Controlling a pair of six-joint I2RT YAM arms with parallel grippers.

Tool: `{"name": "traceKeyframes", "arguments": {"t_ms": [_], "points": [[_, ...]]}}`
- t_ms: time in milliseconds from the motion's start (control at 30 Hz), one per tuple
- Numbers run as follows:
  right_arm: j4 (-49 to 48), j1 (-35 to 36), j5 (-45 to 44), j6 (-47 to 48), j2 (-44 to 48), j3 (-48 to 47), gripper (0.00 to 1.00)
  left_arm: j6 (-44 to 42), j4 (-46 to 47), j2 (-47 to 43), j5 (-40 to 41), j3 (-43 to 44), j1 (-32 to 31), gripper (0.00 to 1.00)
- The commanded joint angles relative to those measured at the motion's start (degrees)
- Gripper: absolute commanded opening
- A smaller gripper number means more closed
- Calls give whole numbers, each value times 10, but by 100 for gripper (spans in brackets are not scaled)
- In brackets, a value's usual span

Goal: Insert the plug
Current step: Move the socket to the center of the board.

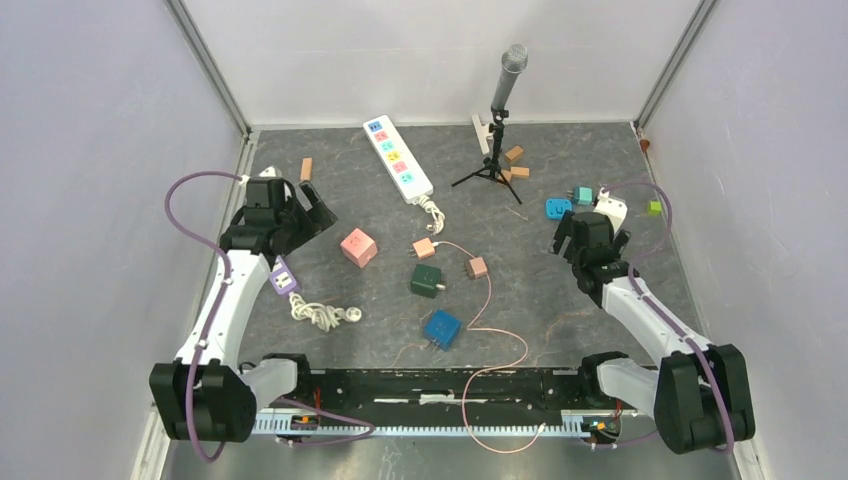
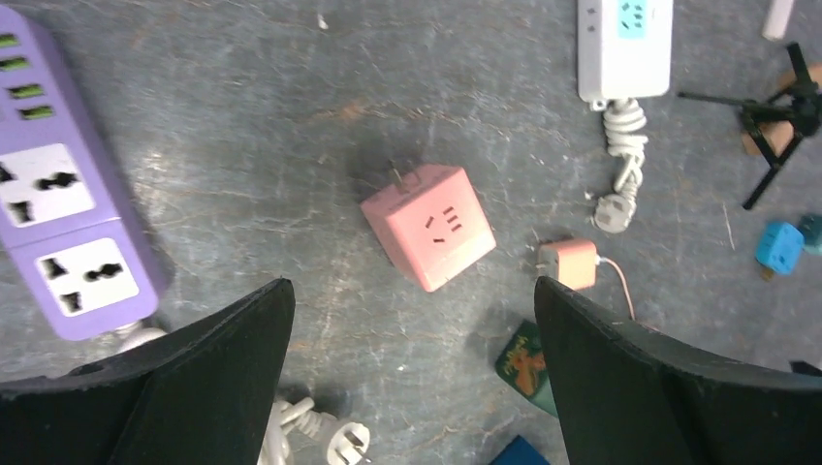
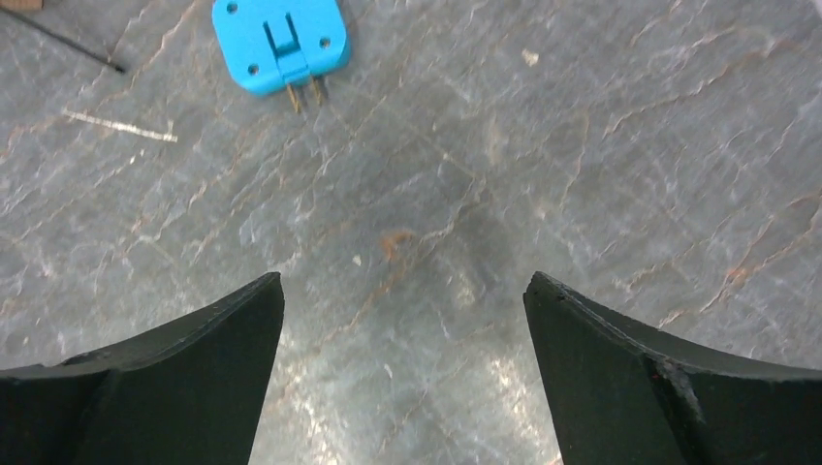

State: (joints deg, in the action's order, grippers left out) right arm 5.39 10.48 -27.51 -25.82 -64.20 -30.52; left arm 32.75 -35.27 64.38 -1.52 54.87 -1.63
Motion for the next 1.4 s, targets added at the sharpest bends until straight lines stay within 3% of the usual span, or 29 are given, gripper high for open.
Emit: {"name": "traceKeyframes", "arguments": {"t_ms": [0,267,833,1033,1200,1367], "points": [[87,0,53,-29,30,-15,98,27,11,17,-74,-24,1,100],[147,1,106,10,35,-31,98,66,-11,56,-65,-6,2,100],[93,0,250,50,30,-10,98,38,-134,135,150,58,45,100],[92,0,291,67,12,-14,98,42,-199,186,218,76,116,100],[92,0,299,73,9,-11,98,30,-174,234,151,56,182,100],[103,0,302,85,0,-21,98,12,-118,272,79,46,187,100]]}}
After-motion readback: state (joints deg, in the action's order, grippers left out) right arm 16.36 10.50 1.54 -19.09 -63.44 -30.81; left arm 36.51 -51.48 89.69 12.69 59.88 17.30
